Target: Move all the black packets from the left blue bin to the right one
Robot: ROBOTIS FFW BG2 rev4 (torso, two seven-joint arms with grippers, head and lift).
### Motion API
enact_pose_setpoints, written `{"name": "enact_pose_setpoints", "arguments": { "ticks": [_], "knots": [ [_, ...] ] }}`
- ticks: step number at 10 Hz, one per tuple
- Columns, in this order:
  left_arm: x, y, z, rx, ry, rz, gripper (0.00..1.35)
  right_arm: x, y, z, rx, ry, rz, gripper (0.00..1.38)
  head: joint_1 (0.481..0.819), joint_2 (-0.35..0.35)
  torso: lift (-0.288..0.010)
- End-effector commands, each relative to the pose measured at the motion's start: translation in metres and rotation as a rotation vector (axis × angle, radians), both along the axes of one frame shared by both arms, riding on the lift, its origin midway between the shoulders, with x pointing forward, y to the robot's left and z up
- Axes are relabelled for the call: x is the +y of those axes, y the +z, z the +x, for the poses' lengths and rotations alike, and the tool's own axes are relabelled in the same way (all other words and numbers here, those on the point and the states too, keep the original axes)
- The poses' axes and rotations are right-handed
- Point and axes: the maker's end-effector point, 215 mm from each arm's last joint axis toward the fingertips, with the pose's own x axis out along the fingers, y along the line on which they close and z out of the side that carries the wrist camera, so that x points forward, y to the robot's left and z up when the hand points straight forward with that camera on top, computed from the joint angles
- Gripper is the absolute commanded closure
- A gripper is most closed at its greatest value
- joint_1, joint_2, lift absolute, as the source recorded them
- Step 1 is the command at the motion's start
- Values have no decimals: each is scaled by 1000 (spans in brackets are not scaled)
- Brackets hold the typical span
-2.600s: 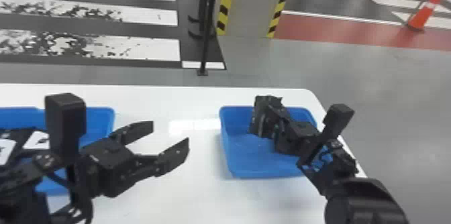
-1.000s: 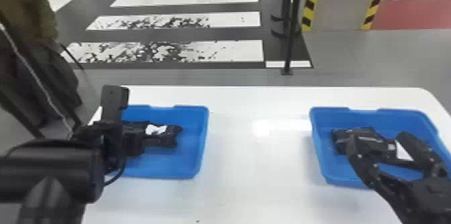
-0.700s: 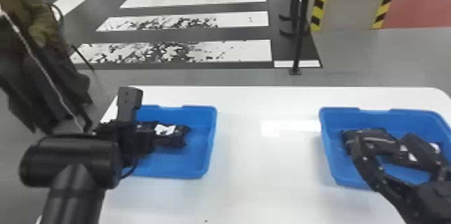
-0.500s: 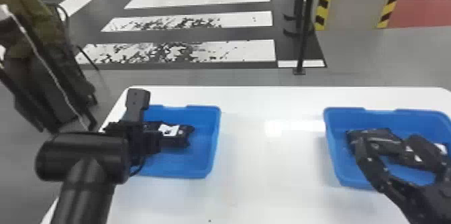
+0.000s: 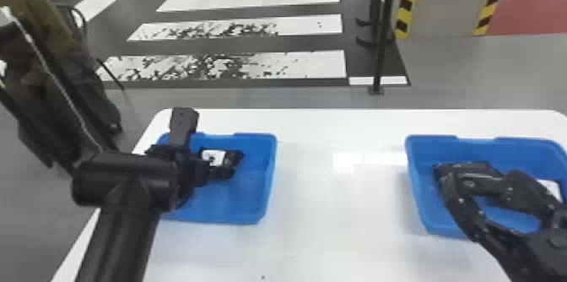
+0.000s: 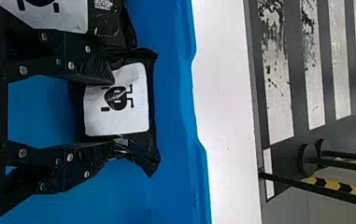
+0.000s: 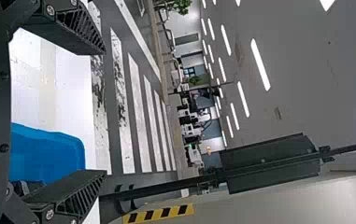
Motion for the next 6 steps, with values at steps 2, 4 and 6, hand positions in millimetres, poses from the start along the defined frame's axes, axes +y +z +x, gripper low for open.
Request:
{"name": "enact_pose_setpoints", "arguments": {
  "ticks": [2,4,6],
  "knots": [
    [5,3,4,-8,-18,48,834,0,-5,0,12,3,10,124,695,165,-140],
    [-5,-2,0,-23,-48,37,1245,1,-3,-1,8,8,16,128,695,168,-140],
    [-34,48,-1,-164,-109,13,1205,1,0,-1,3,12,18,128,695,155,-140]
  ]
}}
